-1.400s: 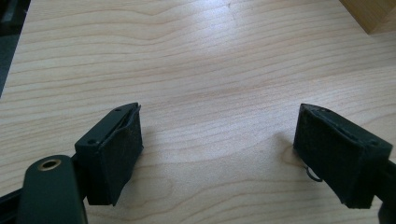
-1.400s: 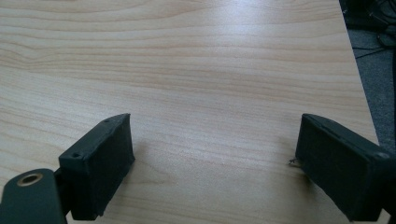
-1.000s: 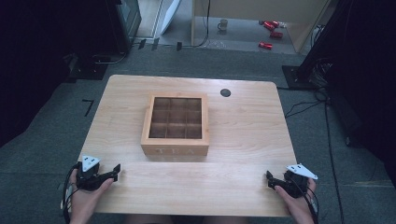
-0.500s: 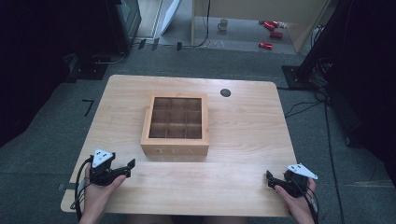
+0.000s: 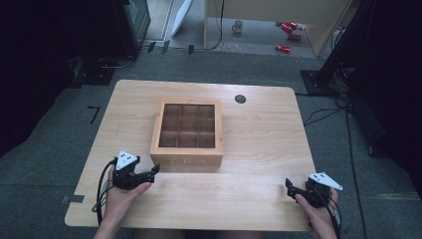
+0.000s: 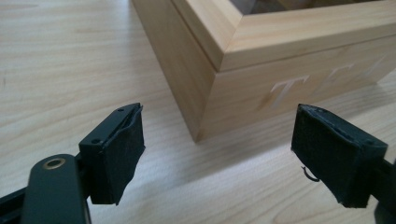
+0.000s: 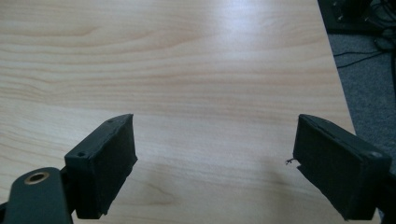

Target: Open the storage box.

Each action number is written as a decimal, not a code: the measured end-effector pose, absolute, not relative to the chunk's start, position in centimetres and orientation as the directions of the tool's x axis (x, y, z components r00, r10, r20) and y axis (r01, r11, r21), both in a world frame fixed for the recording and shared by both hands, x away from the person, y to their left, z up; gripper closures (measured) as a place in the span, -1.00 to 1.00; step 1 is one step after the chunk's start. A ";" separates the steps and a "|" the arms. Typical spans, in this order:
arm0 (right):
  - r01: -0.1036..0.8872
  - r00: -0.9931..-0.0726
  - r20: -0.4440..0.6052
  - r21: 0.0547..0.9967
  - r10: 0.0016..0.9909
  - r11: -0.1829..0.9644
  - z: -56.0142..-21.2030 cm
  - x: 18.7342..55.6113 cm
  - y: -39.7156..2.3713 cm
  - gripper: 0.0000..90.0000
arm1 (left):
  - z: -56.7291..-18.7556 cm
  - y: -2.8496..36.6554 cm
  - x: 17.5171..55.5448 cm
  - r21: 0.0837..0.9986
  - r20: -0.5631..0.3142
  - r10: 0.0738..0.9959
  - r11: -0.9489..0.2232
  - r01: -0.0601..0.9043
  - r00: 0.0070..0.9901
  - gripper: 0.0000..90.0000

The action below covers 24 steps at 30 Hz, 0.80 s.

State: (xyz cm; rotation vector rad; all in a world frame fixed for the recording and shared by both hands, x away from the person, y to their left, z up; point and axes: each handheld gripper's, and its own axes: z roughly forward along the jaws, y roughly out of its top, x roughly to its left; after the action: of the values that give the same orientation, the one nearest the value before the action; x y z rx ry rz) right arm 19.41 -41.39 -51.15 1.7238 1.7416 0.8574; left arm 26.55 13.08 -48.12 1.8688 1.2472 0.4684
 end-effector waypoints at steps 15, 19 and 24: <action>0.609 -0.154 0.063 0.792 0.986 0.044 -48.8 21.8 -34.4 -0.71 | -48.1 12.9 27.4 0.812 -0.147 0.863 -0.174 0.557 0.484 0.13; 0.596 -0.193 0.064 0.800 0.979 0.065 -48.3 22.7 -32.4 -0.71 | -48.3 12.8 27.5 0.805 -0.148 0.861 -0.181 0.564 0.487 0.21; 0.573 -0.237 0.068 0.816 0.969 0.083 -47.6 23.7 -30.1 -0.71 | -48.3 12.7 27.7 0.803 -0.152 0.861 -0.179 0.568 0.486 0.31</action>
State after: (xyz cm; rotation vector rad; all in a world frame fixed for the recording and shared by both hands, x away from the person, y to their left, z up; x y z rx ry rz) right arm 23.75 -30.08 -47.62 1.5169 1.8635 1.0308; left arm 27.65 12.75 -48.32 1.8695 1.1919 0.4270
